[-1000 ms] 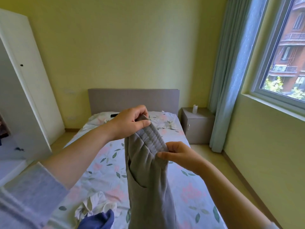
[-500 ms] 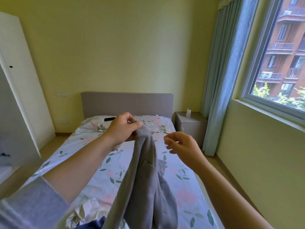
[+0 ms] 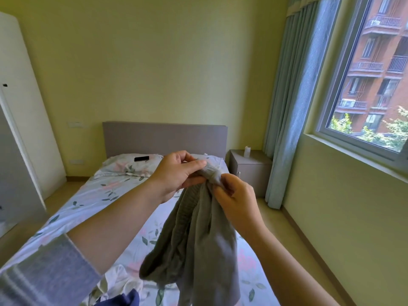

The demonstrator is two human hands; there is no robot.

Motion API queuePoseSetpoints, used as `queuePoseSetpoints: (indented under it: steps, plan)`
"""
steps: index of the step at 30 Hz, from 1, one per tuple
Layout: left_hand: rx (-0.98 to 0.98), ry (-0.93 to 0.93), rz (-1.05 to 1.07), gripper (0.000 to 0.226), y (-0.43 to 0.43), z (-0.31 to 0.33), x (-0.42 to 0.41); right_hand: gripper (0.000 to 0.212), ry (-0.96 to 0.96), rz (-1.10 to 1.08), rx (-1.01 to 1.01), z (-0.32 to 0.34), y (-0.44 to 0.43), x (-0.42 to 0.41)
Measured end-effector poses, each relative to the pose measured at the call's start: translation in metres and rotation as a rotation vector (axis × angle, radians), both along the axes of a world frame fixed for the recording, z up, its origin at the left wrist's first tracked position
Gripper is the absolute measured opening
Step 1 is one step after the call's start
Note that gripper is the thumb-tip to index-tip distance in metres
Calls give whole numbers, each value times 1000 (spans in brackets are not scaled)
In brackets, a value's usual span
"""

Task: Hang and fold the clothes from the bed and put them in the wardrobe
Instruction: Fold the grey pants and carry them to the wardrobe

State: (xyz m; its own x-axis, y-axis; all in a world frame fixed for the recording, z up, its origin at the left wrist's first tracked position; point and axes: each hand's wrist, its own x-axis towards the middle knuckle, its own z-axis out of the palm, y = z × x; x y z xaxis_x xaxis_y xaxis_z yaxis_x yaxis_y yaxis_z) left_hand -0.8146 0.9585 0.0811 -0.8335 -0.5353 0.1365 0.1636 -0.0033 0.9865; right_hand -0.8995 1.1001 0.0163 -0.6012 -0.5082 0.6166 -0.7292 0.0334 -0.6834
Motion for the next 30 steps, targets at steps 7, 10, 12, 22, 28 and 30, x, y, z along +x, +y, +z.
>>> queuePoseSetpoints:
  steps: [7, 10, 12, 22, 28, 30]
  plan:
    - [-305, -84, -16, 53, -20, -24, 19, 27, -134, 24, -23, 20, 1, -7]
    - [-482, -183, 20, 63, -28, -45, 25, 32, -199, 26, -54, 32, 1, -8]
    - [-466, -216, -86, 68, -24, -56, 26, 34, -240, 26, -62, 37, 2, -10]
    - [-380, 7, -29, 16, 5, -67, 19, 24, -373, 57, 69, 55, 22, -20]
    - [-633, 63, -54, 11, 10, -47, 15, 24, -162, 30, 132, 67, 29, -26]
    - [-644, 64, -44, 10, 8, -45, 16, 26, -102, -8, 114, 68, 30, -27]
